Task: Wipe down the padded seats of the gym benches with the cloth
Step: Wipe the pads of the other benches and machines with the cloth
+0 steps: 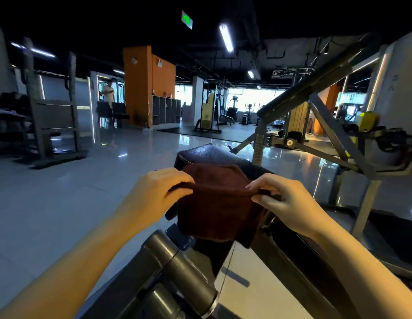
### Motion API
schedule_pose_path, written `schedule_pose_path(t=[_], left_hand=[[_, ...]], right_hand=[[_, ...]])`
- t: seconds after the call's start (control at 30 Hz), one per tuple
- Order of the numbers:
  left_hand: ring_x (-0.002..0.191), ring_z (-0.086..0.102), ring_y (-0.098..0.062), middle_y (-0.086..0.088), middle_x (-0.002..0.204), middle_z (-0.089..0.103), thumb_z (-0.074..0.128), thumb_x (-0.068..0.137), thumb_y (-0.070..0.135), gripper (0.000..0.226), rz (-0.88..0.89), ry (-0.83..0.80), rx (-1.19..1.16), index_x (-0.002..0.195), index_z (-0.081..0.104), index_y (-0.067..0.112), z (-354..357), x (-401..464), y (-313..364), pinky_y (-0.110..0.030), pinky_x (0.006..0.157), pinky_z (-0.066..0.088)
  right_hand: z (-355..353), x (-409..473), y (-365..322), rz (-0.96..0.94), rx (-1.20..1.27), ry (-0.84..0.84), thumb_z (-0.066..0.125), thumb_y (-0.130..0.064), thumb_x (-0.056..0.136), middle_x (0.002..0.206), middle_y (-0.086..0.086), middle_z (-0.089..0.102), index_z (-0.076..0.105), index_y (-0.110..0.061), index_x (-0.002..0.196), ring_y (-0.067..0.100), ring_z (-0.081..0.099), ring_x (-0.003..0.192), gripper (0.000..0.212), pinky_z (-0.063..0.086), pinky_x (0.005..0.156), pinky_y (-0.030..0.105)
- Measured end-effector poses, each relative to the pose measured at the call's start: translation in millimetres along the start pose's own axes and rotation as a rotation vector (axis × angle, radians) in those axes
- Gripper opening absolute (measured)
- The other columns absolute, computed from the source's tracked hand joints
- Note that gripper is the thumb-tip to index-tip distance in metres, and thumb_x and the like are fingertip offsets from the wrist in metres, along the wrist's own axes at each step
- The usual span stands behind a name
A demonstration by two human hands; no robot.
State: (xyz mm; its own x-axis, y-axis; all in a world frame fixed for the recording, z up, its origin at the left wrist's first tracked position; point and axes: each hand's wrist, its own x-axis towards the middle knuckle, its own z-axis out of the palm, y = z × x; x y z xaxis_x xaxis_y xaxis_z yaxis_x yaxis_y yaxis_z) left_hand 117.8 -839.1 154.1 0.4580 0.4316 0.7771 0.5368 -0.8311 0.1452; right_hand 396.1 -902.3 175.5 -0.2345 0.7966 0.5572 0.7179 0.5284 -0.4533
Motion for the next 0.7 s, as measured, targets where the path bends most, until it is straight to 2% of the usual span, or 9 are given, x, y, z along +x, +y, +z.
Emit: schedule_pose_path(t=[0.1,0.2,0.3,0.37,0.43,0.5,0.6,0.63,0.7], left_hand=[[0.089,0.064,0.005,0.023,0.083,0.069,0.072,0.080,0.033,0.016,-0.182,-0.143,-0.224,0.094,0.066,0.035,-14,-3,24,-0.008,0.078,0.049],[0.080,0.069,-0.005,0.021,0.089,0.069,0.071,0.074,0.030,0.017,-0.318,-0.224,-0.458,0.090,0.066,0.033,-20,-1,47,-0.016,0.065,0.054],[0.071,0.069,-0.016,0.013,0.086,0.071,0.068,0.083,0.025,0.010,-0.379,-0.203,-0.548,0.091,0.066,0.031,-9,11,64,-0.020,0.051,0.052],[0.067,0.068,-0.008,0.015,0.079,0.070,0.066,0.086,0.033,0.005,-0.355,-0.179,-0.474,0.089,0.065,0.036,5,25,72,-0.020,0.053,0.050],[0.070,0.065,-0.001,0.018,0.075,0.069,0.063,0.086,0.042,0.005,-0.337,-0.111,-0.334,0.088,0.065,0.038,21,41,72,-0.025,0.064,0.053],[0.081,0.062,0.000,0.018,0.089,0.068,0.059,0.087,0.049,0.016,-0.337,-0.047,-0.084,0.097,0.065,0.037,39,50,65,-0.030,0.076,0.054],[0.096,0.056,-0.010,0.008,0.108,0.061,0.056,0.087,0.052,0.032,-0.313,0.114,0.184,0.107,0.065,0.029,59,42,41,-0.032,0.072,0.054],[0.098,0.055,-0.012,0.006,0.110,0.060,0.053,0.087,0.053,0.037,-0.276,0.166,0.202,0.109,0.065,0.026,60,34,31,-0.027,0.067,0.052],[0.101,0.050,-0.012,0.003,0.113,0.057,0.048,0.087,0.051,0.043,-0.206,0.262,0.215,0.115,0.062,0.022,57,19,14,-0.016,0.071,0.043]], right_hand=[[-16,-9,-7,-0.029,-0.014,0.055,0.066,-0.009,0.088,0.090,-0.016,0.068,0.068,-0.027,0.092,0.006,0.063,0.088,0.018,0.051,0.078,0.028],[-35,-15,-12,-0.085,-0.127,0.133,0.068,-0.014,0.088,0.087,-0.017,0.068,0.069,-0.029,0.094,0.007,0.062,0.079,0.016,0.047,0.069,0.022],[-55,-15,-21,-0.168,-0.350,0.270,0.069,-0.011,0.087,0.088,-0.018,0.066,0.071,-0.023,0.097,-0.007,0.056,0.072,0.015,0.041,0.061,0.024],[-72,-3,-24,-0.139,-0.401,0.291,0.068,-0.010,0.088,0.090,-0.014,0.066,0.072,-0.019,0.100,-0.013,0.053,0.069,0.015,0.039,0.063,0.019],[-83,19,-25,-0.011,-0.454,0.255,0.064,-0.012,0.092,0.095,-0.008,0.067,0.071,-0.019,0.105,-0.002,0.057,0.078,0.016,0.048,0.074,0.025],[-78,49,-21,0.098,-0.514,0.234,0.059,-0.011,0.094,0.104,0.000,0.065,0.068,-0.016,0.110,0.015,0.060,0.093,0.019,0.049,0.086,0.032],[-35,81,-4,0.238,-0.496,0.107,0.056,-0.013,0.096,0.140,0.009,0.043,0.050,-0.017,0.135,0.028,0.049,0.124,0.040,0.041,0.099,0.036],[-17,83,6,0.283,-0.490,0.045,0.055,-0.021,0.098,0.148,0.009,0.034,0.043,-0.018,0.140,0.031,0.046,0.129,0.045,0.040,0.102,0.041],[13,76,28,0.382,-0.483,-0.045,0.039,-0.050,0.099,0.149,0.006,0.035,0.040,-0.021,0.139,0.032,0.044,0.130,0.049,0.039,0.103,0.048]])
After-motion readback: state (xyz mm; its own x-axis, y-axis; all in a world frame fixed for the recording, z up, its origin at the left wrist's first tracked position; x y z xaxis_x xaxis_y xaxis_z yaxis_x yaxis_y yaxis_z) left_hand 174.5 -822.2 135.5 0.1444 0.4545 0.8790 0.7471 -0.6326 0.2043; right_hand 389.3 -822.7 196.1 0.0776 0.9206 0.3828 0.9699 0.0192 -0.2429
